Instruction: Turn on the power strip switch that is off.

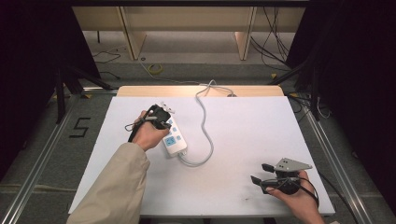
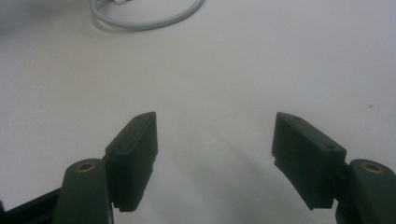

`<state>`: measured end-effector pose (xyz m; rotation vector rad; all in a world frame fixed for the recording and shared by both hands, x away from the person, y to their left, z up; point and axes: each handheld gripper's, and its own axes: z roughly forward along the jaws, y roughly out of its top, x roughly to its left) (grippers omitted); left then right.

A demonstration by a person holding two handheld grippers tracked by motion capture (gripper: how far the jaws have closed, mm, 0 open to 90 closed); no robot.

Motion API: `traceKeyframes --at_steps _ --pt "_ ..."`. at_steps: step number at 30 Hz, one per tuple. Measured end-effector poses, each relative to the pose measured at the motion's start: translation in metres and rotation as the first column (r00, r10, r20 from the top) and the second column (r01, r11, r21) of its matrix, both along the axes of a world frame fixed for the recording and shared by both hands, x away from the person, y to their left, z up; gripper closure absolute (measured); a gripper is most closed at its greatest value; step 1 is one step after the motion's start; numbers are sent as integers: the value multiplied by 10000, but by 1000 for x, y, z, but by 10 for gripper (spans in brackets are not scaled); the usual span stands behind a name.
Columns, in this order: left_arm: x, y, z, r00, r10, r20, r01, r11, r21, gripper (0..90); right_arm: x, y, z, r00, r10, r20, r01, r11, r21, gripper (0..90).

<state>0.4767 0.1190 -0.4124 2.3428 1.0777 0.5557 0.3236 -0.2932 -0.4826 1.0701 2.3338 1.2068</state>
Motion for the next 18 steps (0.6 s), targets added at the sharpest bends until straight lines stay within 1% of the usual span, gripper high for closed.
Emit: traceKeyframes --at_steps 2,11,18 --pt "2 0 0 10000 0 38 0 10000 3 898 0 0 0 10000 -1 -2 1 10000 4 322" --pt "9 0 -5 10000 -4 -63 5 9999 110 898 0 0 0 10000 -22 -8 22 10000 0 322" --pt "15 0 -9 10000 19 -50 -18 9998 195 898 0 0 0 10000 -21 -1 21 10000 -5 322"
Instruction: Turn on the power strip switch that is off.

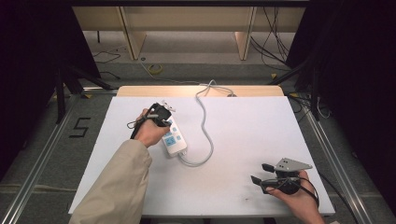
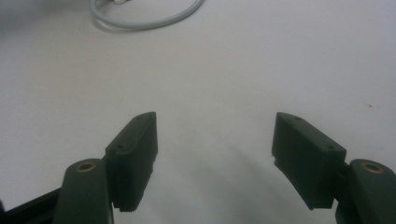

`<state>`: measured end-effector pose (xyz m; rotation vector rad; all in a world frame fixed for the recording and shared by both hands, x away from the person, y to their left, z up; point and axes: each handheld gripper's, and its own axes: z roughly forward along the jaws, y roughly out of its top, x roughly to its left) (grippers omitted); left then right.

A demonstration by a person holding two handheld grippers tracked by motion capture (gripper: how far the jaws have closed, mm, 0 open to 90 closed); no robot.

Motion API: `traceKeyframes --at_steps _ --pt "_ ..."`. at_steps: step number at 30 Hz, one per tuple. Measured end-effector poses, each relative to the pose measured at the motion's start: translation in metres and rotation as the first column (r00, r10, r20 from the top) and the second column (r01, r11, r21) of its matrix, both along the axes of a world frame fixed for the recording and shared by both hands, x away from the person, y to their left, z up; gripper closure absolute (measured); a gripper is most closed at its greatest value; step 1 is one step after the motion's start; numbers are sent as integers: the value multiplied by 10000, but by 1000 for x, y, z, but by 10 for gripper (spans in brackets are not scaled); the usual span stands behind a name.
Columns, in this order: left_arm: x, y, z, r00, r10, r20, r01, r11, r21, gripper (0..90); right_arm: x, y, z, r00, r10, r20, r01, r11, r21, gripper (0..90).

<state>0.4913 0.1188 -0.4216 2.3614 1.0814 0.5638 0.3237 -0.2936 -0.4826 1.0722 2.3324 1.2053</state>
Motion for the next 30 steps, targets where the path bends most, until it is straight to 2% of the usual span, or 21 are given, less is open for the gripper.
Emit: traceKeyframes --at_steps 30 --pt "19 -12 2 9997 -204 112 202 9996 202 898 0 0 0 10000 36 15 -36 10000 -1 322"
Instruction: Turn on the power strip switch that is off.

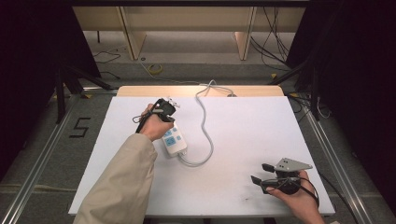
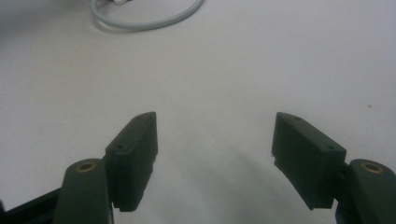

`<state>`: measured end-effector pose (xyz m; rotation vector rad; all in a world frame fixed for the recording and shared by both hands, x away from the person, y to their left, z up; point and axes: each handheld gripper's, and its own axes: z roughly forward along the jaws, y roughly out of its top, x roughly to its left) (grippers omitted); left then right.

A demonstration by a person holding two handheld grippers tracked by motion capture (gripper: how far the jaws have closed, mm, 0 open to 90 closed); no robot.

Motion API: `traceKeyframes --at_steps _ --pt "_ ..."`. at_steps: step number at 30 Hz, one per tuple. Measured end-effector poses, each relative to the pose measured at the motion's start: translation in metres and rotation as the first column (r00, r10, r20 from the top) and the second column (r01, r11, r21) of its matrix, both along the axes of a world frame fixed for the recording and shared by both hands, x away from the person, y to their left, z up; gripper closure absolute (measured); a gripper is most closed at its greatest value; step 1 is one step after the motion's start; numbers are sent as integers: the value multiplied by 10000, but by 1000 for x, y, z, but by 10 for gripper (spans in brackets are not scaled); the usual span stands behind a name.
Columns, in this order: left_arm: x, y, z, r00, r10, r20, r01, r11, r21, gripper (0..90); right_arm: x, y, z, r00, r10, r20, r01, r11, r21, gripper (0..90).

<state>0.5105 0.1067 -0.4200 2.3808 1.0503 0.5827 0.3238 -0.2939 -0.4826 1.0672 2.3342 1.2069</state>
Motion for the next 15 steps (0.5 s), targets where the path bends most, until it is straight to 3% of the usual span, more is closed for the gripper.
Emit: traceKeyframes --at_steps 15 --pt "7 1 2 10000 54 -64 -53 9999 142 898 0 0 0 10000 -5 -11 5 10000 1 322"
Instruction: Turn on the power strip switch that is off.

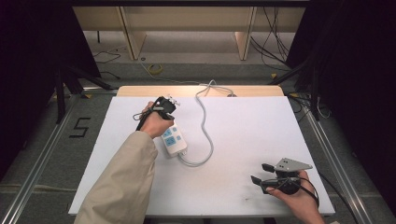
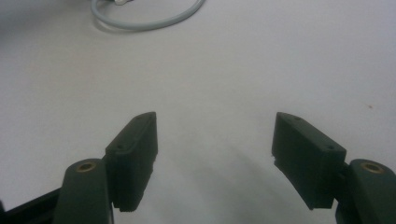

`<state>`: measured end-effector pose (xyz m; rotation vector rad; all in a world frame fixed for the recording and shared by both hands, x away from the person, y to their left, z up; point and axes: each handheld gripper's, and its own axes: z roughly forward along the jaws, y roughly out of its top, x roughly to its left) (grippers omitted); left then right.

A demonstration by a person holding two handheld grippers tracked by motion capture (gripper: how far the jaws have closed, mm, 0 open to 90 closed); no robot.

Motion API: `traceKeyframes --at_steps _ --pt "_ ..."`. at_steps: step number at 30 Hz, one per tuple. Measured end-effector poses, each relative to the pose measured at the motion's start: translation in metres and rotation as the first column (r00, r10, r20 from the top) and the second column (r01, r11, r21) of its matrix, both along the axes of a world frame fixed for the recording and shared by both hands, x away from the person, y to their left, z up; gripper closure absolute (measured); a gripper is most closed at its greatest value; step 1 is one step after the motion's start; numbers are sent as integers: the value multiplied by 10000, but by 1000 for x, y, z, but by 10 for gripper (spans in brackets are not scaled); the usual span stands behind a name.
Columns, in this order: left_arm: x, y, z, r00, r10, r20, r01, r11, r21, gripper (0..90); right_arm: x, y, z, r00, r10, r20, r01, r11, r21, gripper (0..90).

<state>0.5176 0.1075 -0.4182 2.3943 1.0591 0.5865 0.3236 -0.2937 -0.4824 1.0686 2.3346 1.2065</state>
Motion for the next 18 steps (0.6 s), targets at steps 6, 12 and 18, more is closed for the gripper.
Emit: traceKeyframes --at_steps 6,12,18 --pt "2 0 0 10000 6 9 -6 10000 48 898 0 0 0 10000 -25 -6 25 10000 15 322" --pt "4 -1 -1 10000 14 -40 -13 9999 126 898 0 0 0 10000 7 12 -7 10000 -2 322" --pt "7 -3 0 10000 42 -33 -41 9997 222 898 0 0 0 10000 6 16 -6 10000 -5 322"
